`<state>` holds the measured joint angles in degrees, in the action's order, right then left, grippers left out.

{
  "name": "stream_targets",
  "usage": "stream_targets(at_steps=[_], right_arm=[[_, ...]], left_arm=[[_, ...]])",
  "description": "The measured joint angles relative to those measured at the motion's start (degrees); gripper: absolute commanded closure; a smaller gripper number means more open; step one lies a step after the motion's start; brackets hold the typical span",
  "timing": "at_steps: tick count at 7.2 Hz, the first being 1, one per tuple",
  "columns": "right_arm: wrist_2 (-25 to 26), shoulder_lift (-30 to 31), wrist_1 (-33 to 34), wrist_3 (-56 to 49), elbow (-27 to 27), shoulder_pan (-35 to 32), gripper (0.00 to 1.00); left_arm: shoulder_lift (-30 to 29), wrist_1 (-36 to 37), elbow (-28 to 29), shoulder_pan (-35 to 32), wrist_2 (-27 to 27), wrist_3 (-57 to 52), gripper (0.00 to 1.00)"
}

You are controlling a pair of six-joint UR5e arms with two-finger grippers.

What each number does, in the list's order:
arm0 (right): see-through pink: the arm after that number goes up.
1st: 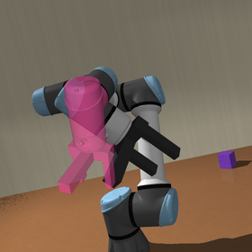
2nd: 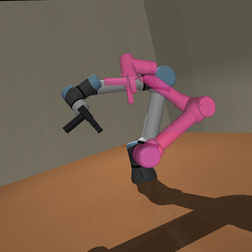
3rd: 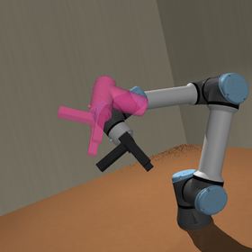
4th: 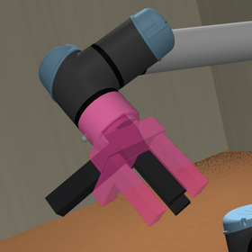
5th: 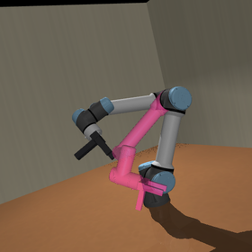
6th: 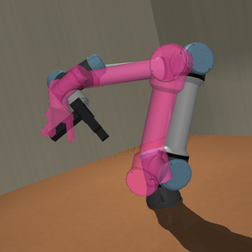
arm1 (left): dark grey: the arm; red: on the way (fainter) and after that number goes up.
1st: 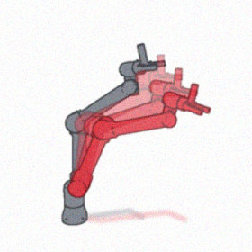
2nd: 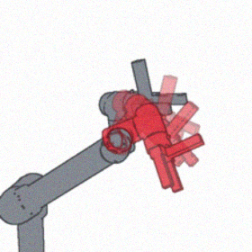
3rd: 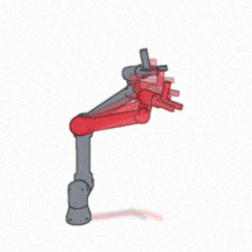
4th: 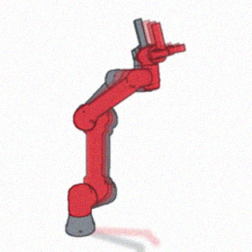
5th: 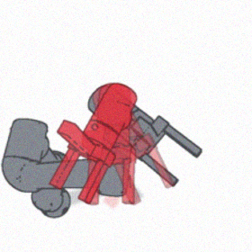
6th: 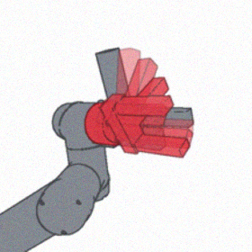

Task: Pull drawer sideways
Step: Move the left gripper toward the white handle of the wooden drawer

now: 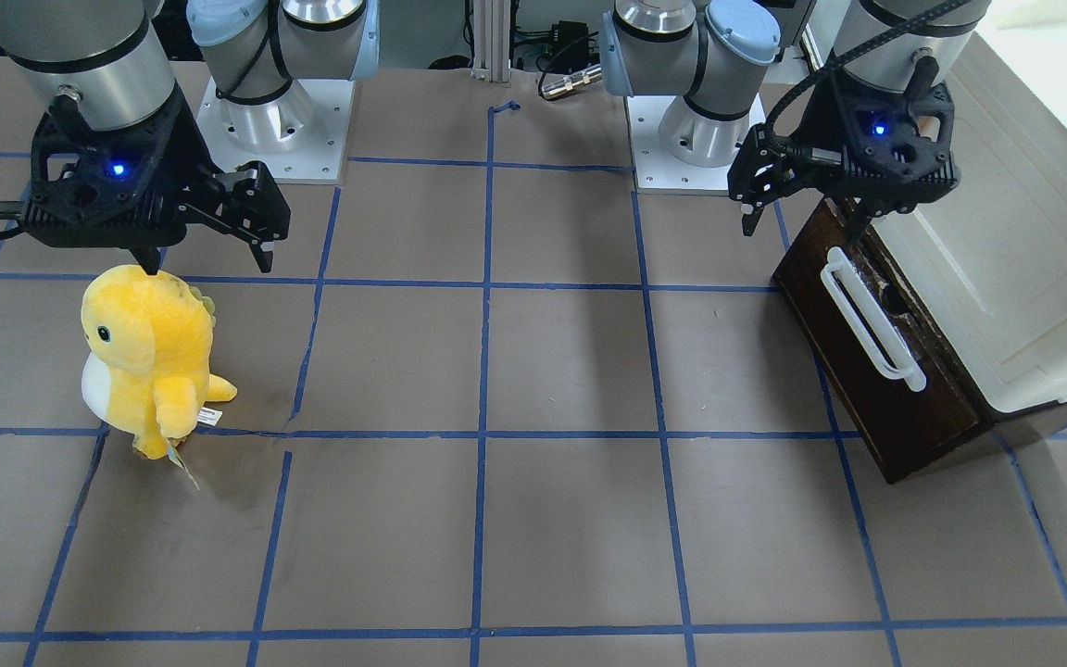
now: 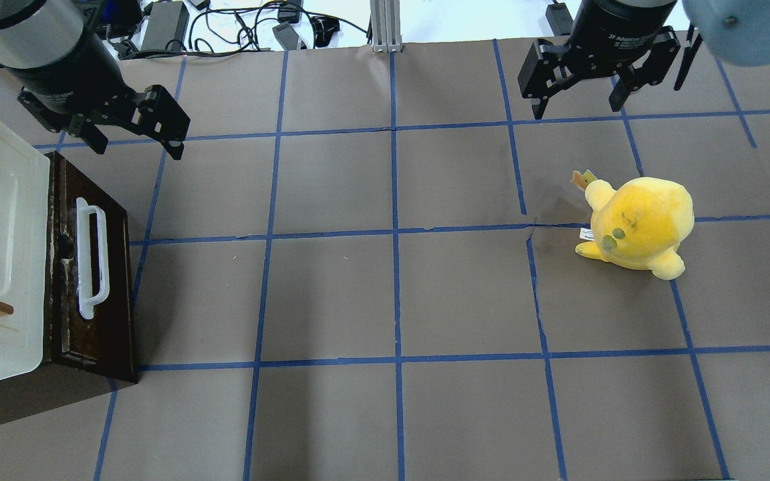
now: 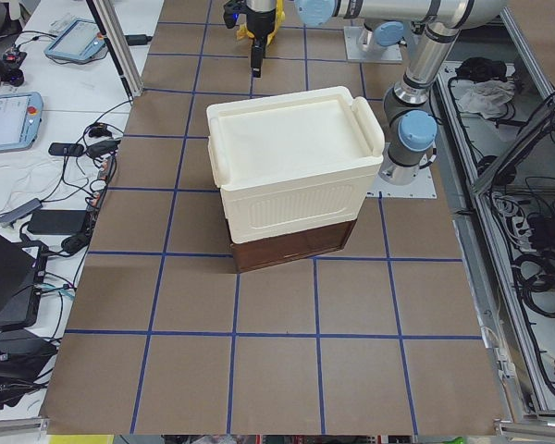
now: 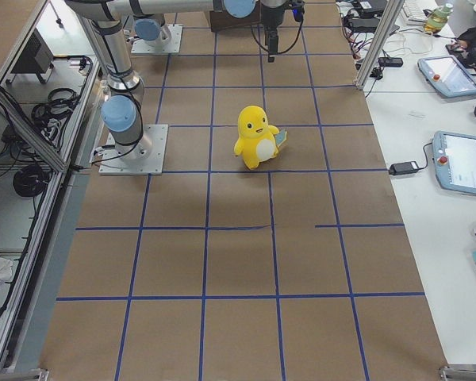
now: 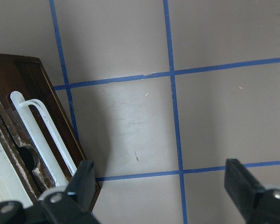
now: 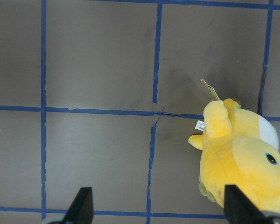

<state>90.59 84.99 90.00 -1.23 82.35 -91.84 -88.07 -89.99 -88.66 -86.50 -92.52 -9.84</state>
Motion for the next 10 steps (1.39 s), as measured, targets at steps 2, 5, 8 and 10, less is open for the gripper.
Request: stream_targets(at_steps=[2,5,8,10], right_arm=[[0.0,0.0,0.0,0.0,0.0,0.0,0.00],[0.0,0.0,0.0,0.0,0.0,0.0,0.00],[0.0,0.0,0.0,0.0,0.0,0.0,0.00],[0.0,0.0,0.0,0.0,0.0,0.0,0.00]], left_arm=[[0.0,0.1,0.0,0.0,-0.1,0.0,0.00],[0.1,0.1,0.0,0.0,-0.2,0.0,0.00],[-0.1,0.5,0.1,0.0,0.1,0.2,0.00],[-0.5,1.0,0.2,0.0,0.2,0.9,0.00]])
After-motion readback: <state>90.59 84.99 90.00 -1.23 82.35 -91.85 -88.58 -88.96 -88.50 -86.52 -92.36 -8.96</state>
